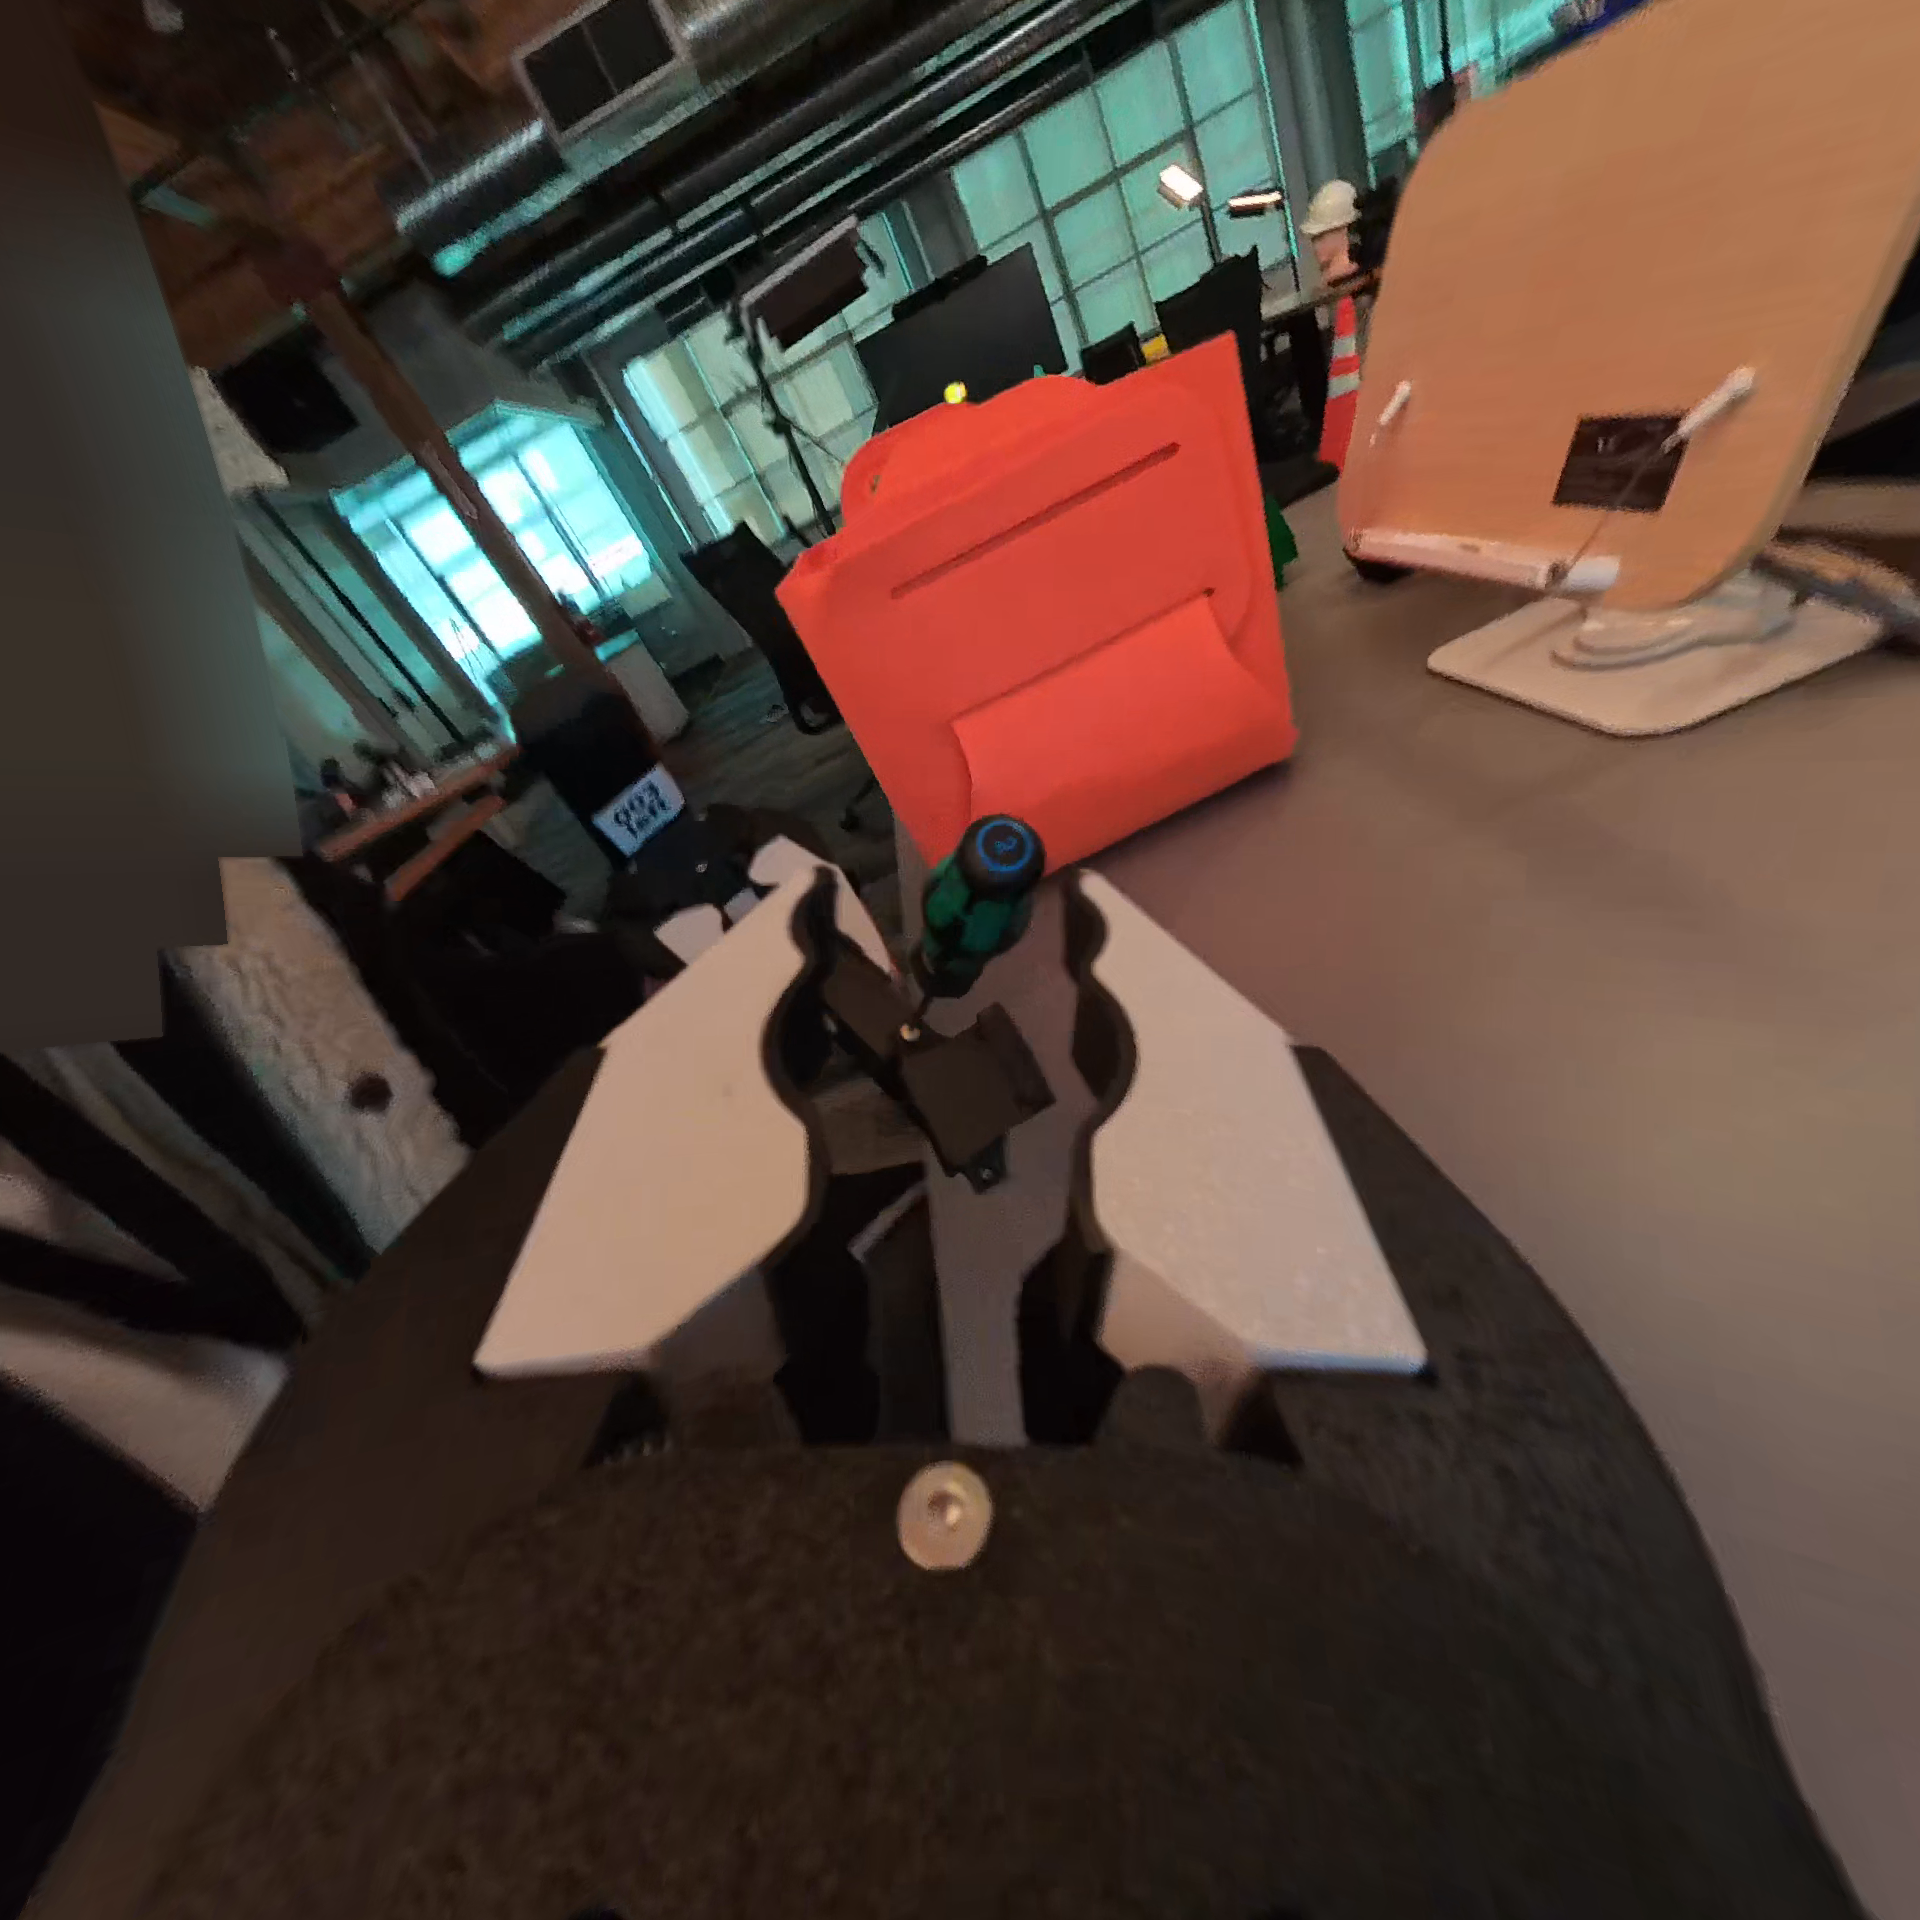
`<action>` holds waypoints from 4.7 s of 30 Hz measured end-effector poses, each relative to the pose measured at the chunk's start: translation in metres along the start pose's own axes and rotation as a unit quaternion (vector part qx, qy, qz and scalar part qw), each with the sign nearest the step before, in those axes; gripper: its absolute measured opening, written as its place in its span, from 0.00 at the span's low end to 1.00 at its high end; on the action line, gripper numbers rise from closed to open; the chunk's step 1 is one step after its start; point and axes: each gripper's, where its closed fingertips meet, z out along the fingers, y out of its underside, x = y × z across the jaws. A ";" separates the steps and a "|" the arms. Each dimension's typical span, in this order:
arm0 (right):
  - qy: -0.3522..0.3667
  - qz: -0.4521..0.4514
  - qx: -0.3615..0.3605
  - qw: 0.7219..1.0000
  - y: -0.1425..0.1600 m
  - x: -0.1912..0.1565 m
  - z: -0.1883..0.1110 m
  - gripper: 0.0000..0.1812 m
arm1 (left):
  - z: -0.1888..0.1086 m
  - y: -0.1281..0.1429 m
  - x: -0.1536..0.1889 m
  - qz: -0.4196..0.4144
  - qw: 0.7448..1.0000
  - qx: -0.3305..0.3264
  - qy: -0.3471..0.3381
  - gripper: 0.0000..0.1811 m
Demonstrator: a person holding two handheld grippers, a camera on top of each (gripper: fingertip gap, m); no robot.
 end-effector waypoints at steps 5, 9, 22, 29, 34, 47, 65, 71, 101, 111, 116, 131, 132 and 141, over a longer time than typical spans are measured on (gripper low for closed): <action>0.025 -0.300 -0.171 0.938 -0.013 -0.002 -0.034 0.31 | 0.000 -0.002 0.010 0.010 1.000 0.001 0.027 0.12; -0.022 -0.468 -0.353 0.810 -0.006 -0.015 -0.041 0.25 | 0.004 0.002 0.018 0.045 0.998 -0.026 0.028 0.12; -0.122 -0.555 -0.399 0.720 0.039 -0.009 -0.033 0.11 | 0.008 0.008 0.028 0.064 0.996 -0.043 0.054 0.12; -0.097 -0.284 -0.472 0.829 0.047 -0.009 -0.031 0.11 | 0.012 0.017 0.021 0.107 0.991 -0.074 0.016 0.12; 0.027 0.240 -0.464 0.852 0.065 -0.006 -0.031 0.12 | 0.017 0.029 0.010 0.182 0.975 -0.121 -0.038 0.12; -0.043 -0.134 -0.390 0.910 0.055 -0.011 -0.027 0.31 | 0.010 0.014 0.009 0.095 0.993 -0.064 -0.008 0.12; -0.161 -0.633 -0.247 0.716 0.041 -0.019 -0.023 0.12 | 0.007 0.008 0.020 0.073 0.996 -0.043 0.032 0.12; -0.127 -0.404 -0.338 0.840 0.038 -0.012 -0.017 0.11 | 0.006 0.007 0.015 0.092 0.994 -0.051 0.008 0.12; -0.200 -0.507 -0.288 0.787 0.044 0.011 -0.021 0.33 | 0.000 0.011 0.006 0.072 0.996 -0.052 0.008 0.12; -0.148 -0.281 -0.385 0.867 0.051 0.016 -0.007 0.12 | 0.001 0.015 -0.006 0.084 0.994 -0.068 -0.029 0.12; 0.012 0.203 -0.407 0.890 0.071 0.020 -0.003 0.12 | 0.003 0.031 -0.018 0.139 0.980 -0.121 -0.079 0.12; -0.101 -0.350 -0.209 0.907 0.011 0.010 -0.005 0.42 | -0.003 0.011 -0.015 0.016 0.999 -0.033 -0.023 0.12; -0.092 -0.388 -0.201 0.895 0.010 0.014 -0.007 0.40 | -0.003 0.011 -0.016 0.015 0.999 -0.032 -0.023 0.12; 0.037 -0.218 -0.265 0.939 0.094 0.058 -0.042 0.35 | 0.000 0.047 -0.026 0.027 0.993 -0.105 -0.049 0.12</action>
